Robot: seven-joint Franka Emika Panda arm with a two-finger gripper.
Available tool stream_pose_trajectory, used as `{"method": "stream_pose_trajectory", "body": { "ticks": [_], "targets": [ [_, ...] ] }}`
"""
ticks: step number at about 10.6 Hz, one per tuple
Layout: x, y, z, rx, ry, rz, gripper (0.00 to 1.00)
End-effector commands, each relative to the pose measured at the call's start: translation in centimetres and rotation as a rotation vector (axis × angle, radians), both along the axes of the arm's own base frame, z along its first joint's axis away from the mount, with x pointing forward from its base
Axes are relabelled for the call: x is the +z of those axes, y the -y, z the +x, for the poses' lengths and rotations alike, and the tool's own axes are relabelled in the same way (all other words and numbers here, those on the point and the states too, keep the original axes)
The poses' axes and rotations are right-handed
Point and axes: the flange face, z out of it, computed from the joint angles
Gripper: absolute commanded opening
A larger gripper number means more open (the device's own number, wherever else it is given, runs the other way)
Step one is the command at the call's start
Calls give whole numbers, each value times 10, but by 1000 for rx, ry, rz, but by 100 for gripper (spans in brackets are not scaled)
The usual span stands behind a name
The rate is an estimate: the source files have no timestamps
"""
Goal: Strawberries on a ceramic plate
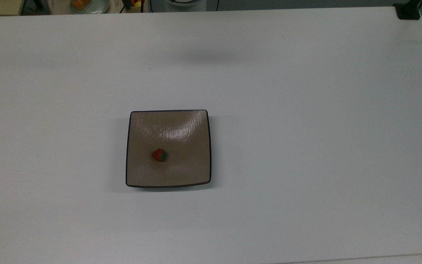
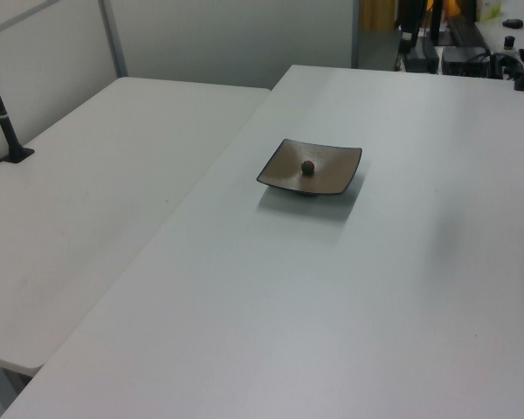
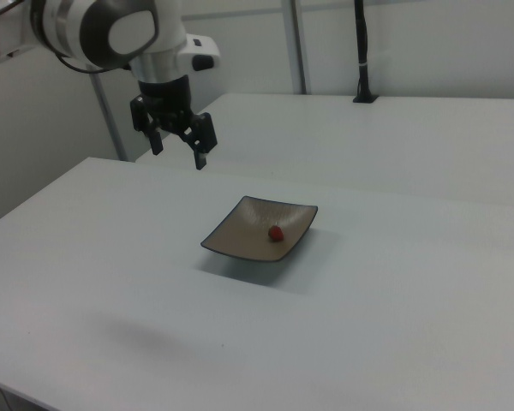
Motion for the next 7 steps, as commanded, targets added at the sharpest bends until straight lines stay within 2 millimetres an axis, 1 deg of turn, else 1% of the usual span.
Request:
{"method": "stream_pose_trajectory", "body": {
  "ticks": [1, 2, 3, 4, 7],
  "targets": [
    [-2, -50, -7, -51, -18, -105, 100],
    [-6, -59, -7, -37, -22, -123, 100],
    [-14, -67, -5, -17, -31, -127, 100],
    [-22, -72, 0, -7, -25, -130, 100],
    [-25, -72, 2, 16, -14, -133, 100]
  ]
}}
